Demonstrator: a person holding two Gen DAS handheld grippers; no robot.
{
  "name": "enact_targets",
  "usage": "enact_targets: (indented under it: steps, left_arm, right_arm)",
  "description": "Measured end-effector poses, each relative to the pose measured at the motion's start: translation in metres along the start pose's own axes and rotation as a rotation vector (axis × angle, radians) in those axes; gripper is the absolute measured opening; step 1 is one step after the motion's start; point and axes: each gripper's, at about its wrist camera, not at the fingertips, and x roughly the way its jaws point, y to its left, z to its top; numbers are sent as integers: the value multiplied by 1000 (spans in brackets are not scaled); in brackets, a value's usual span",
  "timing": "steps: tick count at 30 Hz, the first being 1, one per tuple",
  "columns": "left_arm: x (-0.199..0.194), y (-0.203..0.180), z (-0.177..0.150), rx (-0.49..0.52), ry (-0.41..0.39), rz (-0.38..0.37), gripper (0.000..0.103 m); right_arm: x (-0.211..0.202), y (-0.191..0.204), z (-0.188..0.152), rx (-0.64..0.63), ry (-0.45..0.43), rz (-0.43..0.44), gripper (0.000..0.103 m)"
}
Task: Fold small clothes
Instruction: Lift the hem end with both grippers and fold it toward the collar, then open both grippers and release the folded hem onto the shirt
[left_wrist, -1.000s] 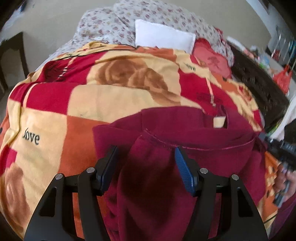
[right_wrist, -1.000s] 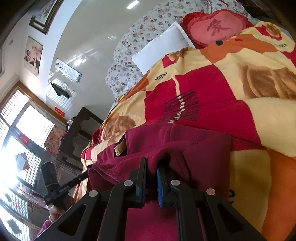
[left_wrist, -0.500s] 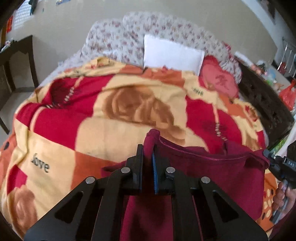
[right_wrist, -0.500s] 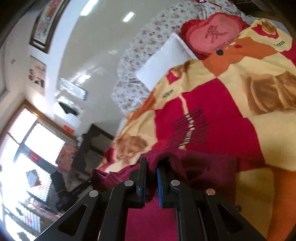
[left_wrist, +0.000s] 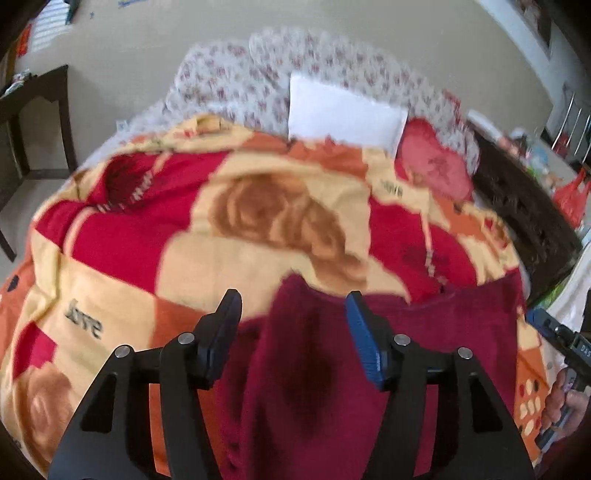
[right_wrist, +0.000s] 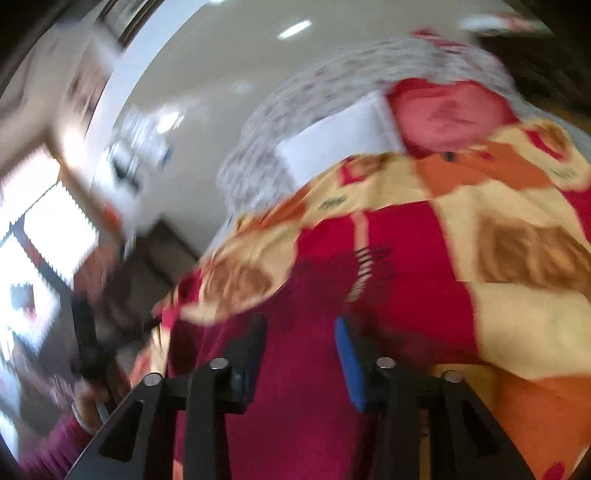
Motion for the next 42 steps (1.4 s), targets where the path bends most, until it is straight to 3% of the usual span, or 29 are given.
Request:
enact_targets:
  steps: [5,9,11,17,24,27,32,37,40,42]
  left_arm:
    - [43,3,-7,-44,60,90,59]
    - [59,17,-9,-88,61,76,65]
    - [59,19,-9,-77,49,75,68]
    - [45,22,-10,-85,45,50,68]
    - [-3,21,-30,-51,15,67,68]
    - [-10,26,-52,-71,27,79,68]
    - [-5,34,-80,-101,104,89,68]
    - [-27,37,-101,-139,102,34,68]
    - [-37,35,-119,-118,99,54,68]
    - [-37,35,-134,-100,119,76,68]
  right_arm:
    - [44,-14,9,72,-17,-60,33]
    - [79,-35,13,69,32,-196,33]
    - [92,-47,11,88,42,-206,33]
    - [77,-49,14,110,36,-167,33]
    - [10,-21,-9,61,14,-132,34]
    - [14,-23,-29,12,68,-224,34]
    - [19,-26,-27,20,83,-233,34]
    - [-1,11,-29,-33,73,-168,36]
    - [19,18,-43,-56,137,-174,40]
    - [40,14,-53,-44,227,-237,40]
